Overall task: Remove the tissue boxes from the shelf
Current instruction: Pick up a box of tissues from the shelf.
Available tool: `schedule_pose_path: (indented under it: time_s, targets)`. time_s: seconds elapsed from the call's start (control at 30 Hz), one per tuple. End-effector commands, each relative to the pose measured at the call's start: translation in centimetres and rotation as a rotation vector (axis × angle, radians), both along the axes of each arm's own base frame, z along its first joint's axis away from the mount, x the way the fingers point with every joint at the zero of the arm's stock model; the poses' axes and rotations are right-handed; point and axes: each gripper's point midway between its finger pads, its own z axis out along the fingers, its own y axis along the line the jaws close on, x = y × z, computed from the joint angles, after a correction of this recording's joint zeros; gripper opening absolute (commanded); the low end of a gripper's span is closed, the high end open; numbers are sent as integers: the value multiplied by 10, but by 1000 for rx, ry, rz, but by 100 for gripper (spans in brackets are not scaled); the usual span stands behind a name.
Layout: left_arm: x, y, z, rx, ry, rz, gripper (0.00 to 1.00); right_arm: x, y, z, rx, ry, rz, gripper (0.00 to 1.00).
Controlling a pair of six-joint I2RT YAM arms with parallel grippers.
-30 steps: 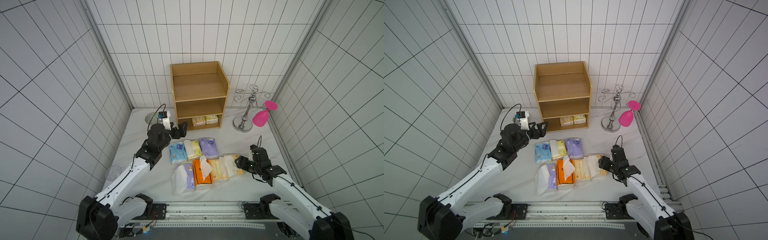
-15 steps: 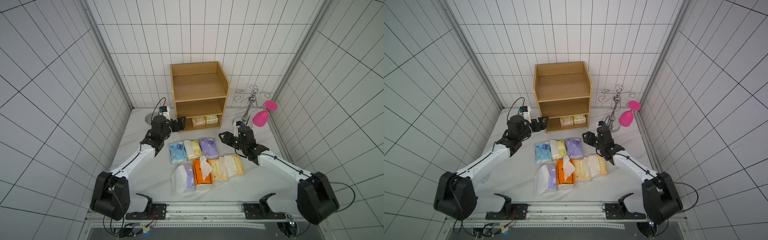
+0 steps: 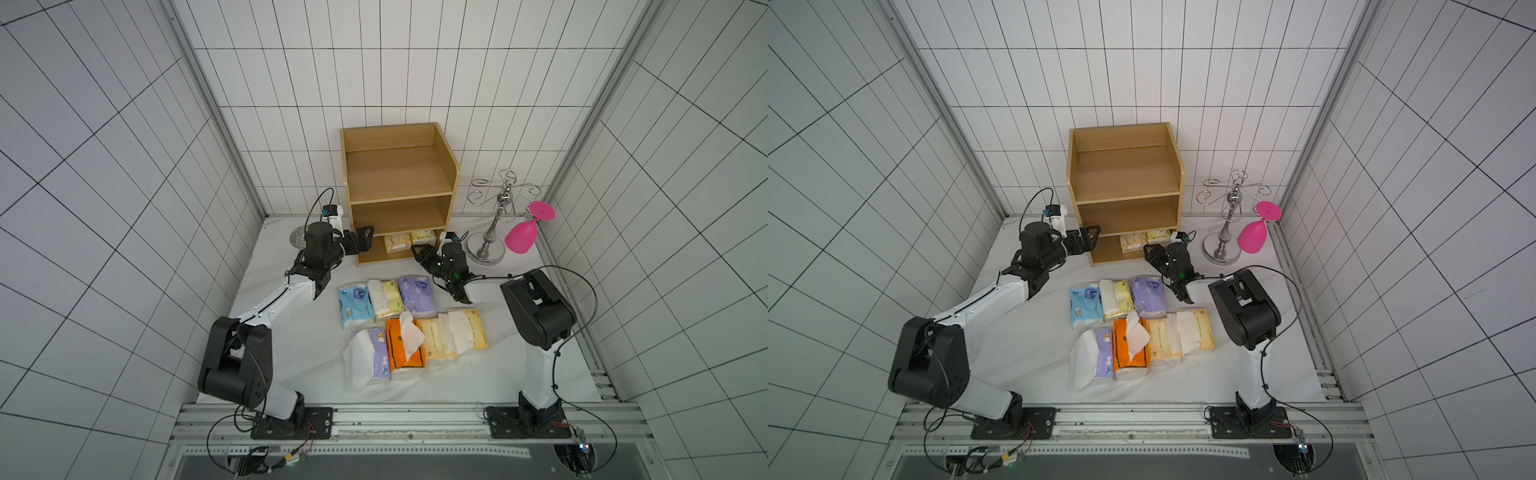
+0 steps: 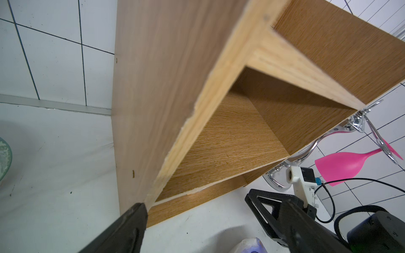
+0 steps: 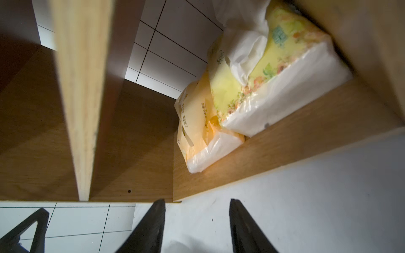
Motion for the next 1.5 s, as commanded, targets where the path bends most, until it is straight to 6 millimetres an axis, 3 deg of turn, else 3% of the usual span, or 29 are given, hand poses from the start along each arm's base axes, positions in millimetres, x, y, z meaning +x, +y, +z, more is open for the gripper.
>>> schedule_pose_path:
  time_s: [0.0, 0.2, 0.43, 0.7, 0.8, 0.97, 1.1, 1.47]
  targets:
    - [0, 0, 1, -31, -24, -54, 98, 18, 19, 20, 76, -62, -9, 52]
    - [-4, 6, -4, -11, -32, -54, 98, 36, 35, 3, 73, -32, -18, 52]
    - [-10, 3, 5, -26, -47, -85, 98, 46, 53, -11, 57, -9, -14, 53]
    - [-17, 8, 10, -17, -64, -81, 98, 56, 60, -31, 43, 23, -30, 53]
    - [-20, 6, 13, -23, -70, -93, 98, 57, 60, -36, 22, 33, -32, 46]
    - [-19, 8, 13, -18, -74, -90, 98, 56, 57, -37, -2, 33, -34, 18]
    - [-20, 8, 14, -20, -76, -89, 98, 54, 57, -33, -18, 31, -20, 3]
    - [-24, 9, 17, -22, -74, -88, 98, 18, 48, -33, -70, 67, 60, 0]
